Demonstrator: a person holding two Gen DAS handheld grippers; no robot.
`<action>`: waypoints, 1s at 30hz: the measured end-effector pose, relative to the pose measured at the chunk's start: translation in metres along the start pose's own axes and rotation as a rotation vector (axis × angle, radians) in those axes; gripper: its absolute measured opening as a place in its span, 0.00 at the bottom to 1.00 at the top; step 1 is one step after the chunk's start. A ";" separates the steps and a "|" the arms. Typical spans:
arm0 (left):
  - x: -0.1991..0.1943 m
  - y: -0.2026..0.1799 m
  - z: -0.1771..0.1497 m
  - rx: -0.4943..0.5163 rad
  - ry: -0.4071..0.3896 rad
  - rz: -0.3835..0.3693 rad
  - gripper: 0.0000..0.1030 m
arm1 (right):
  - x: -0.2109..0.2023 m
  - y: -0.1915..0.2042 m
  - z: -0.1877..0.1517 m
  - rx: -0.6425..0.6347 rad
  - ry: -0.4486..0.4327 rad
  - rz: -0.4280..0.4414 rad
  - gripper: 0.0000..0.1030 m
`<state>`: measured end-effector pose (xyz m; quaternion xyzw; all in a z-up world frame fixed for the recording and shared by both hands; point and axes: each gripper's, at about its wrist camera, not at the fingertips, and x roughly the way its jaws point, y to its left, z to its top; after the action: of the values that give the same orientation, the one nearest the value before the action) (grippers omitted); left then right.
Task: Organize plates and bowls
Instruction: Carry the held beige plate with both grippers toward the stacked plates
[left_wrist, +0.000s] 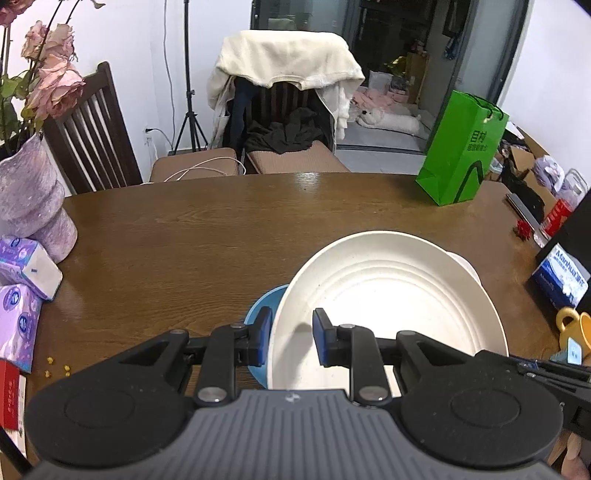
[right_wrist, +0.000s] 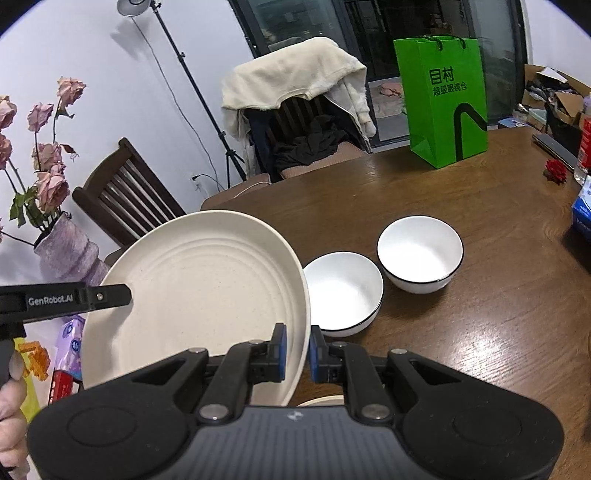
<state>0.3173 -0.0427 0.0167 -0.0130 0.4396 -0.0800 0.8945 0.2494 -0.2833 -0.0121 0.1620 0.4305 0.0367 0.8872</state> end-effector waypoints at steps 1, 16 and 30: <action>0.001 0.002 -0.001 0.003 0.002 -0.004 0.23 | 0.000 0.002 -0.002 0.004 -0.002 -0.004 0.12; -0.002 0.043 -0.013 0.028 0.020 -0.079 0.23 | 0.008 0.034 -0.023 0.039 -0.020 -0.055 0.12; -0.010 0.071 -0.025 0.043 0.026 -0.124 0.23 | 0.005 0.056 -0.055 0.087 -0.032 -0.075 0.12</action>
<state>0.3010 0.0300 0.0023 -0.0199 0.4476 -0.1451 0.8822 0.2138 -0.2150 -0.0299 0.1847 0.4231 -0.0181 0.8869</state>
